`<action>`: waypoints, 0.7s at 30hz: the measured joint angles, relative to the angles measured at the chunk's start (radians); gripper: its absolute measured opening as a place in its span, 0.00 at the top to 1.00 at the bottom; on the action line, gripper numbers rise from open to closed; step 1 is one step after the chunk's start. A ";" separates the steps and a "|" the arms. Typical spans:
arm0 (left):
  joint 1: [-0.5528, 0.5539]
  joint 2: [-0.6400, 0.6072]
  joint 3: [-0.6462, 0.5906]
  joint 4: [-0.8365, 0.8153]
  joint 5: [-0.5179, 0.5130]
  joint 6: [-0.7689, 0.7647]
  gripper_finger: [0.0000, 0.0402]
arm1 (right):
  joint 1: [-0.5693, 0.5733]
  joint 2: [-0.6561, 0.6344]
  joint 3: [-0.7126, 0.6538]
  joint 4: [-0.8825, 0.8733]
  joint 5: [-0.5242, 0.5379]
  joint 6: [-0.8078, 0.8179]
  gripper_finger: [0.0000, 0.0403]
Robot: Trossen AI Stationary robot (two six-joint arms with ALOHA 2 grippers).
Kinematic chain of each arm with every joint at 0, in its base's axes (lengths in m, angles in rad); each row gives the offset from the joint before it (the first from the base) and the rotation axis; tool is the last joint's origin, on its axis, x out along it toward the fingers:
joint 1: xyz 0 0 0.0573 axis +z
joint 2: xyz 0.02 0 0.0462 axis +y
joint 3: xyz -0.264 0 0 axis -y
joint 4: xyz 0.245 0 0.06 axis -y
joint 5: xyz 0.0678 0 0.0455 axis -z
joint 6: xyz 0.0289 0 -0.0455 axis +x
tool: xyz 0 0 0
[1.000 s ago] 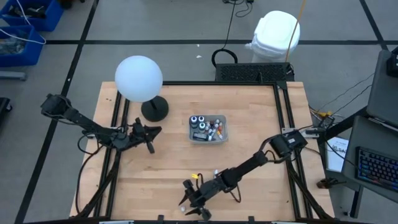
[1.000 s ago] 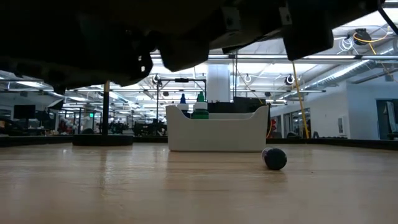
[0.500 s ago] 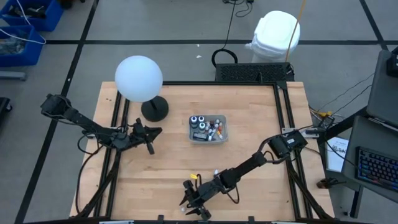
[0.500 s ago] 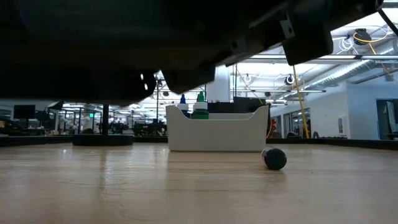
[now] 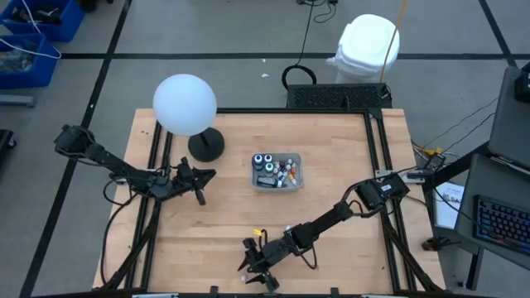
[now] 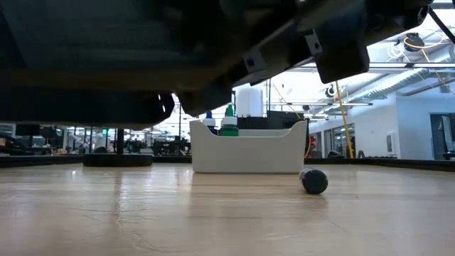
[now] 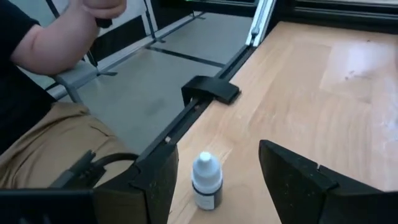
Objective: Pick & Place food coloring
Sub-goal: Put the small green food coloring bottle into the gray bin
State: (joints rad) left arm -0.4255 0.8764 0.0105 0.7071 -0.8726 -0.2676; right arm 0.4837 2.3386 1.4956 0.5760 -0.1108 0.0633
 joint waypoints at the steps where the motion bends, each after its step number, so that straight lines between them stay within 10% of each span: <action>1: 0.000 0.000 0.000 0.000 0.000 0.001 0.90 | 0.000 0.000 0.000 0.002 -0.006 -0.002 0.47; 21: 0.000 0.000 0.000 -0.008 0.026 -0.015 0.90 | -0.009 0.053 0.006 0.090 -0.076 0.008 0.59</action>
State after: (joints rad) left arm -0.4255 0.8768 0.0109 0.6995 -0.8471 -0.2829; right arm 0.4751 2.3920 1.5017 0.6662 -0.1864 0.0713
